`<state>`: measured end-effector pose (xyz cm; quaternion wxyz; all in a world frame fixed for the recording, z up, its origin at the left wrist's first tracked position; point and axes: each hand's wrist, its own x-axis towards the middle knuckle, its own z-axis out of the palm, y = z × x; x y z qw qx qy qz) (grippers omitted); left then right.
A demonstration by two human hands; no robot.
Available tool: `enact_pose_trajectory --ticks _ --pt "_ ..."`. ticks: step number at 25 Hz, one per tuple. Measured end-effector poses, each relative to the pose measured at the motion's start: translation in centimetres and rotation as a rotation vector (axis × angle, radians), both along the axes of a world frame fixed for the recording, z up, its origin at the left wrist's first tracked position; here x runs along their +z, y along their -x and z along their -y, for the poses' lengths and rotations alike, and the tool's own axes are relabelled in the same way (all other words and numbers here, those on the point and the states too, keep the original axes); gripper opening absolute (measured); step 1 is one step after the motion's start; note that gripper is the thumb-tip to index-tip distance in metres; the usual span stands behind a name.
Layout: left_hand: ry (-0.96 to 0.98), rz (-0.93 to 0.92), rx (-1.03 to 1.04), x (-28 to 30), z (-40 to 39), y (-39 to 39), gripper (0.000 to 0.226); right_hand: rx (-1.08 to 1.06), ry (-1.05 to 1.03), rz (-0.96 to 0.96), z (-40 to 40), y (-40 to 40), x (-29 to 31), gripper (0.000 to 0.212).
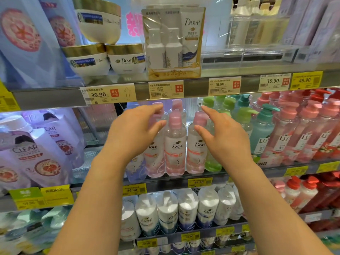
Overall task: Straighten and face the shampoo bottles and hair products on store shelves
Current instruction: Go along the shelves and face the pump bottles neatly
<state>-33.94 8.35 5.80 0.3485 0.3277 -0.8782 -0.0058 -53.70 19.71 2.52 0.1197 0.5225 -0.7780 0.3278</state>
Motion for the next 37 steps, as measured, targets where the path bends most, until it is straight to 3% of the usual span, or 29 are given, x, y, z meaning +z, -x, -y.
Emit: enact_pose_trajectory --ticks 4,7,9,12,14,19,24,29,37 --pt "0.081 -0.329 0.083 -1.7 0.2 -4.3 0.019 0.061 0.369 0.118 -0.7 -1.9 1.1 0.019" --pt "0.041 -0.514 0.200 -3.1 1.4 -6.3 0.024 0.177 0.368 0.115 0.0 -4.0 1.6 0.011" --pt "-0.096 -0.617 0.249 -3.8 2.5 -7.5 0.037 0.252 0.252 0.106 1.4 -5.7 1.5 0.020" --pt "-0.434 -0.502 0.194 -4.9 4.0 -8.4 0.062 0.276 0.090 0.074 3.8 -7.8 1.2 0.042" --pt "-0.555 -0.382 0.142 -5.4 4.3 -8.3 0.072 0.262 0.085 0.039 5.2 -8.6 1.6 0.048" --pt "-0.468 -0.196 0.191 -5.7 5.4 -7.4 0.101 0.153 -0.111 -0.081 8.9 -9.4 2.7 0.045" --pt "-0.490 -0.093 0.101 -5.2 6.3 -8.0 0.108 0.190 -0.179 0.126 9.7 -9.3 3.2 0.030" --pt "-0.521 -0.068 0.031 -5.1 6.6 -8.0 0.109 0.290 -0.282 0.235 9.7 -8.4 5.0 0.024" --pt "-0.549 -0.147 0.047 -6.0 5.6 -7.7 0.103 0.231 -0.298 0.044 9.5 -8.6 4.8 0.032"
